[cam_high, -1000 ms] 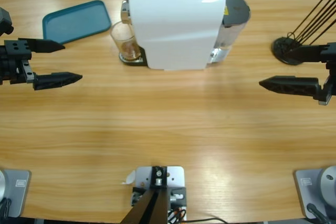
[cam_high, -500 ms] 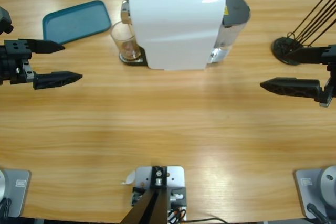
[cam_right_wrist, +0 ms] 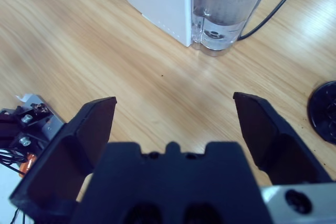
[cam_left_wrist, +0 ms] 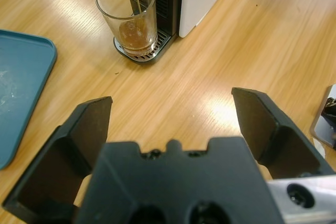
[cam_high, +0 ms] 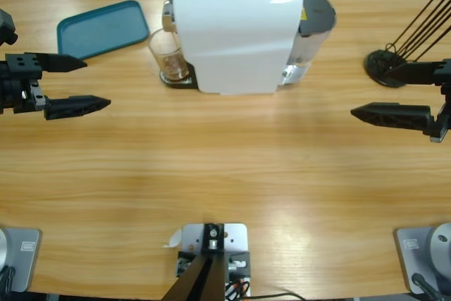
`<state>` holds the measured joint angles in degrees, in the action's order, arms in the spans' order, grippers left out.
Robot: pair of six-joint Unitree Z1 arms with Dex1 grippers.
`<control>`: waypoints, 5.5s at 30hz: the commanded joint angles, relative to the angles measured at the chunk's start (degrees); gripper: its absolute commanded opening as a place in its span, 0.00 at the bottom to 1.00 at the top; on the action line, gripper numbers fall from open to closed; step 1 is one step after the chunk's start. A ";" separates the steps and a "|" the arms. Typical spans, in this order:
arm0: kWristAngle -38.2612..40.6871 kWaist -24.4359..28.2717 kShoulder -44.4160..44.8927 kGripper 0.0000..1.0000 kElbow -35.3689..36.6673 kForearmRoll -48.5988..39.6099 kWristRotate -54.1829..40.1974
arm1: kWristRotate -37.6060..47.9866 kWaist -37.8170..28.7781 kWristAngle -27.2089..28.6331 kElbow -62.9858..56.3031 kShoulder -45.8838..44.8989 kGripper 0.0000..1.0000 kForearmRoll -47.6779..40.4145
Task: Pour coffee
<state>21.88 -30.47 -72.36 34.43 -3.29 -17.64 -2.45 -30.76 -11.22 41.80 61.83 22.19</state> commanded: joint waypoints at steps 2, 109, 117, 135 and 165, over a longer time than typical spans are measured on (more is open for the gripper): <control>-2.81 -0.47 0.32 1.00 -1.03 0.13 0.68 | 0.61 0.43 0.50 -1.98 -0.47 1.00 -0.21; 12.12 0.48 -38.68 0.48 19.97 9.88 -13.73 | 1.93 0.35 -0.12 -1.96 1.96 1.00 -0.21; 3.96 0.28 -34.90 0.02 17.25 9.53 -13.56 | 1.93 0.35 0.06 -1.98 2.06 1.00 -0.39; -14.79 18.28 -33.34 0.01 19.71 14.54 7.15 | 1.66 0.35 -0.29 -2.25 4.26 1.00 -1.80; -12.70 19.30 -40.23 1.00 21.41 15.74 10.56 | 1.93 0.35 0.27 -2.16 5.14 1.00 -1.53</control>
<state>7.32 -11.72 -110.91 57.67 11.80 -7.57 -1.10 -30.75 -11.18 41.43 66.38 20.38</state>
